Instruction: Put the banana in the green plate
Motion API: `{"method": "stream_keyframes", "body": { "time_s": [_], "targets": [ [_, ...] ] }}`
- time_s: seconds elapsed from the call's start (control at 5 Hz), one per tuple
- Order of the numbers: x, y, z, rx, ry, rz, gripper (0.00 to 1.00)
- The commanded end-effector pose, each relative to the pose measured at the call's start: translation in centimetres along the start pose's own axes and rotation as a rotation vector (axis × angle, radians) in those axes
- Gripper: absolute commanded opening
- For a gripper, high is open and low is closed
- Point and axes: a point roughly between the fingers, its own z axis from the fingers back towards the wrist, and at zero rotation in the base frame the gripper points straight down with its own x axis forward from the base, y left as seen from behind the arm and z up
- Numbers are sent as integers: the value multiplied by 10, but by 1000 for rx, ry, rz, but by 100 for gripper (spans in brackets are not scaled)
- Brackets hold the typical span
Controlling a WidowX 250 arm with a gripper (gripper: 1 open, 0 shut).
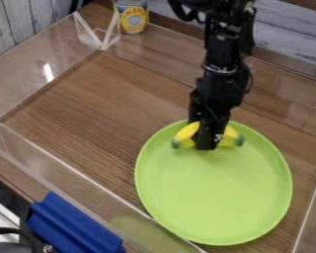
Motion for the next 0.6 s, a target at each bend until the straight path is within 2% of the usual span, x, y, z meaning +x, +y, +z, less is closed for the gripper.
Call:
{"method": "stream_keyframes", "body": {
  "time_s": [0.0,0.4],
  "targets": [
    [1,-2,-2,14,-22,-18,0],
    [3,-5,-2,30,-54,-22,0]
  ]
}}
